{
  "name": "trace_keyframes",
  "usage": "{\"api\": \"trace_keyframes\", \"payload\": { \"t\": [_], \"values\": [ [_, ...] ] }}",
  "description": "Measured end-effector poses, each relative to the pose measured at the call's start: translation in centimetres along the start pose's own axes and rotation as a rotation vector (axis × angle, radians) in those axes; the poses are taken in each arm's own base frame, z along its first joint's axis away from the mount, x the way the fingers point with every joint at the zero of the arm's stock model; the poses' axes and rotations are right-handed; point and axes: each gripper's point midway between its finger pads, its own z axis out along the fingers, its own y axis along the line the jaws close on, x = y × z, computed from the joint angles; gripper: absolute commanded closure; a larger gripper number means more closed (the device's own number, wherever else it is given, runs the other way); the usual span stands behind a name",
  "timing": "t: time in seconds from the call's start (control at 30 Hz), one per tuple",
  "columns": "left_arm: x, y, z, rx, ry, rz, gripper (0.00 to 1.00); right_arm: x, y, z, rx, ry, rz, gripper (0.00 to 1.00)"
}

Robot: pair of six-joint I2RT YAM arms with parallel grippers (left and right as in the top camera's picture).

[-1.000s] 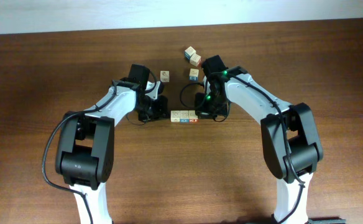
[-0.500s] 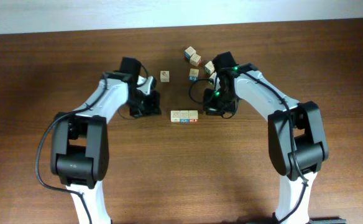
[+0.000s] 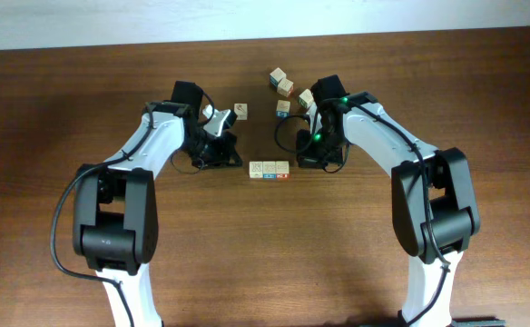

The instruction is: Rotate 3 blocks

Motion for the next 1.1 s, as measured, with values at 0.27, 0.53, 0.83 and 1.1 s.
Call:
{"api": "trace_keyframes", "payload": {
  "t": [0.27, 0.53, 0.83, 1.1],
  "values": [
    [0.0, 0.6, 0.0, -0.038, -0.002, -0.035, 1.0, -0.1, 0.0, 0.0, -0.001, -0.004, -0.006, 0.96],
    [-0.2, 0.2, 0.7, -0.07, -0.008, -0.076, 1.0, -0.1, 0.0, 0.0, -0.001, -0.005, -0.007, 0.96],
    [0.1, 0.0, 1.5, -0.136, 0.002, -0.102, 1.0, -0.1, 0.0, 0.0, -0.002, -0.006, -0.007, 0.96],
    [-0.1, 0.5, 1.5, -0.169, -0.012, -0.135, 1.0, -0.1, 0.1, 0.0, -0.002, -0.006, -0.008, 0.96]
  ]
}}
